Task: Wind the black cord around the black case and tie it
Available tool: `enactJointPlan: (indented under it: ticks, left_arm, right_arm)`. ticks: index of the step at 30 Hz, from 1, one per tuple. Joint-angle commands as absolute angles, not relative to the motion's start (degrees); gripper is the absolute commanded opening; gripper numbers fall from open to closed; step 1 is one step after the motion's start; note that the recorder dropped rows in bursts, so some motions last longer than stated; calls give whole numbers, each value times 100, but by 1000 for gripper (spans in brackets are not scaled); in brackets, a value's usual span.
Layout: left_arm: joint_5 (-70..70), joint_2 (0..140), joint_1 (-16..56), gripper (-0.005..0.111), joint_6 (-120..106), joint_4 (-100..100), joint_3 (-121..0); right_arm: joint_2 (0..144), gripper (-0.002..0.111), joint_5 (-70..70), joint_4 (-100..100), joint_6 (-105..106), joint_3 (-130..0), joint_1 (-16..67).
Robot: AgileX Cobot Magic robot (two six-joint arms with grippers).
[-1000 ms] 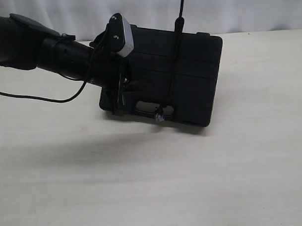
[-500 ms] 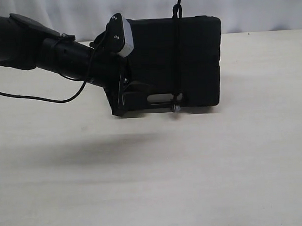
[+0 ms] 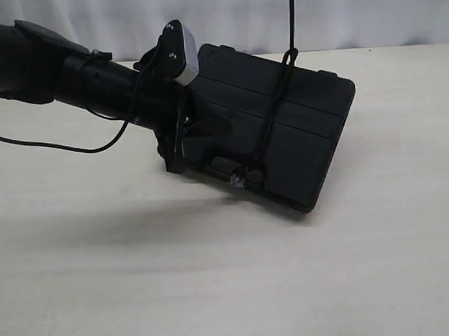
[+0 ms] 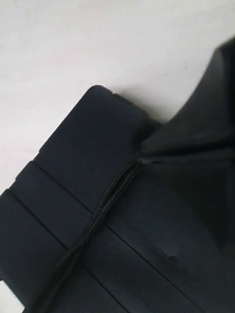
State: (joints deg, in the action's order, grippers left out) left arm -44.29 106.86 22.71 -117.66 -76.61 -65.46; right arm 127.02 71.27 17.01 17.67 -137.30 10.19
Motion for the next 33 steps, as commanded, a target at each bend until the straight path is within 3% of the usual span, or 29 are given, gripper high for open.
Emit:
enactJointPlan:
  ticks: [1,6,14,16,23,33]
  left_arm:
    - [-4443,10646,2273,0,-11816,-7717,-6538]
    - [-4399,10646,2273,0,-11822,-7717,-6538]
    - [-4354,10646,2273,0,-11822,-7717,-6538]
    - [-4288,10646,2273,0,-11822,-7717,-6538]
    - [-4247,10646,2273,0,-11800,-7717,-6538]
    - [-4193,10646,2273,0,-11796,-7739,-6538]
  right_arm:
    - [12651,4,6765,2223,2002,-12806,1015]
    - [12651,4,5393,2192,2215,-11337,1002]
    - [12903,5,2829,0,379,-10385,1002]
    - [13082,10,2745,-162,147,-10385,978]
    - [13330,46,3014,-731,-820,-10385,397]
    - [13284,50,4199,-416,-766,-10385,-517]
